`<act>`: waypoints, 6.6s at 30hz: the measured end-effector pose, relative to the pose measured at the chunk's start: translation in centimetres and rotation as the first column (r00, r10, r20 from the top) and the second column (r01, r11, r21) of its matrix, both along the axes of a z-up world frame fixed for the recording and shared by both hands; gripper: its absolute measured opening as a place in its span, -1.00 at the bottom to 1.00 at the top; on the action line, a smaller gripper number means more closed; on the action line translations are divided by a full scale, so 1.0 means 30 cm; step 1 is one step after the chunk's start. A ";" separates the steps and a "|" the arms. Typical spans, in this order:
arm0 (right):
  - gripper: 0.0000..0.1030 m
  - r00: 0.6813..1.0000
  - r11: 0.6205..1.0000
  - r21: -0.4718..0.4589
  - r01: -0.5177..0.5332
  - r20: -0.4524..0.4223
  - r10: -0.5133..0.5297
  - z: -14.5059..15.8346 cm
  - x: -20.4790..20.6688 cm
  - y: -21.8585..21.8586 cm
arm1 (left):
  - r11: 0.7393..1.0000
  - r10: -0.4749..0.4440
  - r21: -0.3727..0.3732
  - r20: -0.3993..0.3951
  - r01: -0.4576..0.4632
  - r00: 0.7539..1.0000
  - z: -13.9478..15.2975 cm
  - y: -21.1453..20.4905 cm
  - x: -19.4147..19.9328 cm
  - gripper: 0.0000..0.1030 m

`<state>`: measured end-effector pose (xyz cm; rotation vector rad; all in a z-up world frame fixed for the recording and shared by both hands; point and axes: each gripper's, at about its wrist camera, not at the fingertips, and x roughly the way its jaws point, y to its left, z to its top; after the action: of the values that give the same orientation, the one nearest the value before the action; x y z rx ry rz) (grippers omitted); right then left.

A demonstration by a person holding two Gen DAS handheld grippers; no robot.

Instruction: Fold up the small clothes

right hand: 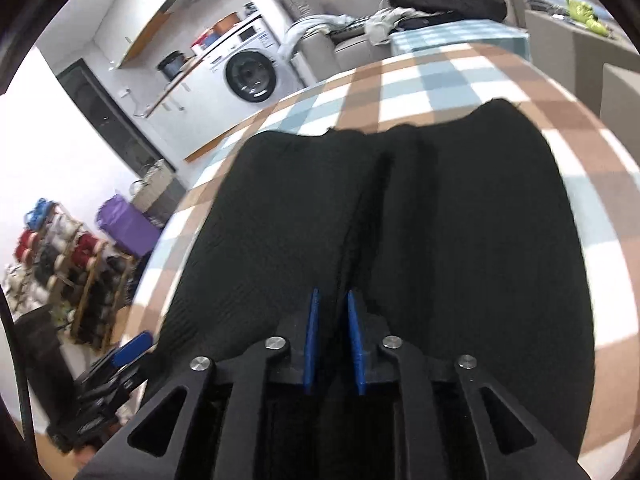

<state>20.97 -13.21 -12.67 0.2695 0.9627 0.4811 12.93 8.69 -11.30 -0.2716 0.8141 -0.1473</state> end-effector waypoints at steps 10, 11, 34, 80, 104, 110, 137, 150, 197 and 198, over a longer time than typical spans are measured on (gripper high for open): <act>-0.81 0.983 0.984 0.009 -0.180 0.050 0.179 -0.025 -0.283 0.024 | 0.999 -0.043 0.033 -0.007 0.043 0.999 -0.025 -0.048 -0.082 0.20; -0.82 0.979 0.979 0.051 -0.197 0.067 0.194 -0.010 -0.304 0.017 | 0.998 -0.040 0.037 -0.007 0.040 0.999 -0.025 -0.047 -0.090 0.20; -0.54 0.969 0.972 0.021 -0.235 0.079 0.233 -0.017 -0.373 -0.074 | 0.981 -0.155 0.124 0.015 0.152 0.988 -0.027 -0.165 -0.241 0.20; -0.76 0.991 0.986 -0.163 0.023 0.134 -0.001 0.111 0.042 -0.052 | 0.996 -0.082 -0.019 0.012 0.082 0.997 -0.022 -0.029 -0.202 0.29; -0.84 0.989 0.996 0.028 -0.088 0.118 0.084 0.043 -0.237 -0.160 | 0.999 -0.051 0.002 0.034 0.051 0.998 0.000 -0.042 -0.202 0.30; -0.83 0.998 0.998 0.006 -0.066 0.001 0.066 -0.039 -0.215 -0.188 | 0.995 -0.069 0.073 -0.014 0.070 0.997 -0.037 -0.067 -0.190 0.30; -0.12 1.000 1.000 0.011 0.009 -0.014 -0.009 -0.007 0.109 -0.134 | 0.996 -0.077 0.038 -0.022 0.078 0.997 -0.028 -0.047 -0.139 0.30; -0.82 0.981 0.990 -0.133 0.055 0.191 -0.028 0.175 0.098 -0.161 | 0.996 -0.084 0.024 0.019 0.083 0.996 0.032 -0.059 -0.075 0.30; -0.49 0.981 0.979 0.056 0.195 0.008 -0.196 0.027 -0.141 -0.414 | 0.978 -0.200 0.049 -0.033 0.202 0.979 -0.031 -0.181 0.036 0.30; -0.49 0.980 0.979 0.052 0.196 0.032 -0.198 0.040 -0.178 -0.411 | 0.978 -0.201 0.051 -0.032 0.203 0.979 -0.031 -0.182 0.026 0.30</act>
<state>15.62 -25.53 -11.47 0.3947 0.8783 0.3273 13.71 3.25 -12.23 -0.1393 0.8703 -0.3123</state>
